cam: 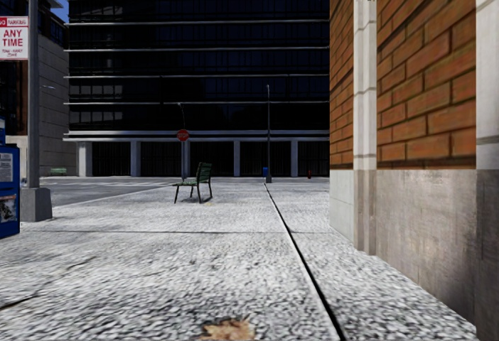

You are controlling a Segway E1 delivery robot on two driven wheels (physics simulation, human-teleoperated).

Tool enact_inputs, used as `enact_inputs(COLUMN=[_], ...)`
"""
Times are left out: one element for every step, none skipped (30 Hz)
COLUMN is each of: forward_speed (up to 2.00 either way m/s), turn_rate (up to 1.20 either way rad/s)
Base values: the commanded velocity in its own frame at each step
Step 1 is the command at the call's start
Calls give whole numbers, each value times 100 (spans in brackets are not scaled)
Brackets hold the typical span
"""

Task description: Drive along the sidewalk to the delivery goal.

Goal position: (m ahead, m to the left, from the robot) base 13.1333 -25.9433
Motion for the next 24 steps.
enact_inputs(forward_speed=[200, 200, 200, 200, 200, 200, 200, 200, 200, 200, 200, 200, 200, 200, 200, 200, 200, 200, 200, 200, 200, 200, 200, 200], turn_rate=[0, 0, 0, 0, 0, 0, 0, 0, 0, 0, 0, 0, 0, 0, 0, 0, 0, 0, 0, 0, 0, 0, 0, 0])
